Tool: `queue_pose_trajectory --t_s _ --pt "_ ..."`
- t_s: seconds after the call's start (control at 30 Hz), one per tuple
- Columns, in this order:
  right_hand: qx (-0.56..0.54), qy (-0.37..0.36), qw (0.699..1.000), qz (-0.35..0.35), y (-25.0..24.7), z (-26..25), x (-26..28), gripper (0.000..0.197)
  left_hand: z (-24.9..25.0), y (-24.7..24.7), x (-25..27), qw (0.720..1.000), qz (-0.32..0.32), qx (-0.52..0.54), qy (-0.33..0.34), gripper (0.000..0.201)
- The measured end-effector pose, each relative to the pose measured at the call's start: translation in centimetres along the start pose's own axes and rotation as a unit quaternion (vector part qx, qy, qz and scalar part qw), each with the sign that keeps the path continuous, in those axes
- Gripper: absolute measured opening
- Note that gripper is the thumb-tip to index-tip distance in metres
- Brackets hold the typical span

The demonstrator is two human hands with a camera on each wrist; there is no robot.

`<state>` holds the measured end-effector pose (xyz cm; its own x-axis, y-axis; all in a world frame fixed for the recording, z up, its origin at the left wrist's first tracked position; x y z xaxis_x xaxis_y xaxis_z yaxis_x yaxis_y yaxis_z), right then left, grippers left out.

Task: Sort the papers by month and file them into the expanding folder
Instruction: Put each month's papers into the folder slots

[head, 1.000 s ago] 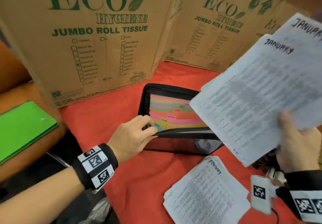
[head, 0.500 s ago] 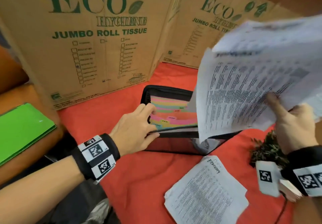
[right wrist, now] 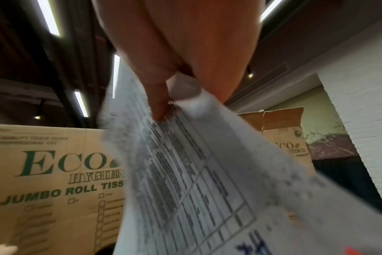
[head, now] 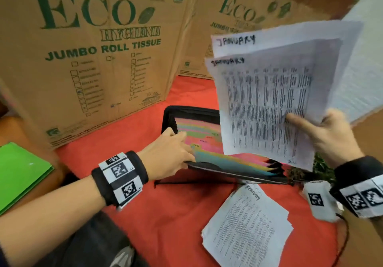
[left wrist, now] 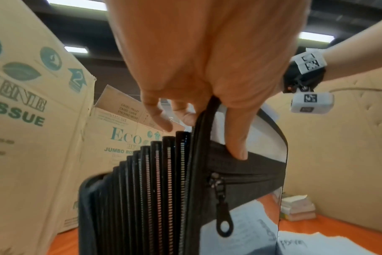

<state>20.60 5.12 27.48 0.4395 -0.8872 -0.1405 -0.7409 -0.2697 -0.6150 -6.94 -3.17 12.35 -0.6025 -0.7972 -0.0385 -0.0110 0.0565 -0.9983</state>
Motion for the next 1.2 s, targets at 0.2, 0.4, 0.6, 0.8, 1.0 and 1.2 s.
queue_pose_trajectory --t_s 0.2,0.4,0.6,0.8,1.0,1.2 --pt "0.001 -0.019 1.0 0.022 0.4 -2.3 0.7 0.021 -1.3 0.1 -0.4 0.997 -0.067 0.009 -0.022 0.023" --pt "0.015 -0.04 0.999 0.012 0.5 -4.3 1.0 0.011 -2.0 0.2 -0.6 0.995 -0.061 0.065 -0.041 0.028" --pt "0.015 -0.034 0.999 -0.018 0.6 -3.6 0.7 0.019 -1.5 0.0 -0.3 0.998 0.026 0.041 -0.025 0.011" --pt "0.004 -0.046 0.999 0.007 0.3 -3.5 0.2 0.016 -1.7 0.6 -0.3 0.998 0.048 0.029 -0.028 0.012" --pt "0.005 -0.029 0.997 -0.066 1.6 -3.2 -0.4 0.016 -1.7 0.4 0.0 0.994 0.045 0.055 -0.077 0.015" --pt "0.036 0.04 0.989 -0.138 1.6 -1.0 -1.4 0.018 -1.9 0.9 0.0 0.991 0.034 0.085 -0.102 0.019"
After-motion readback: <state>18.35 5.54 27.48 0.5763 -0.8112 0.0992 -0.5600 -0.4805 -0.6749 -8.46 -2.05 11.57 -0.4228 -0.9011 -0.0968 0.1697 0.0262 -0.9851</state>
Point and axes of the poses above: each hand's wrist, its own x-axis away from the middle knuckle, its own y-axis out of the palm, z = x × y, the point moved 4 cm from there along -x, towards the middle knuckle, and after that the axes turned 14 degrees about -z, right-handed, at the moved point
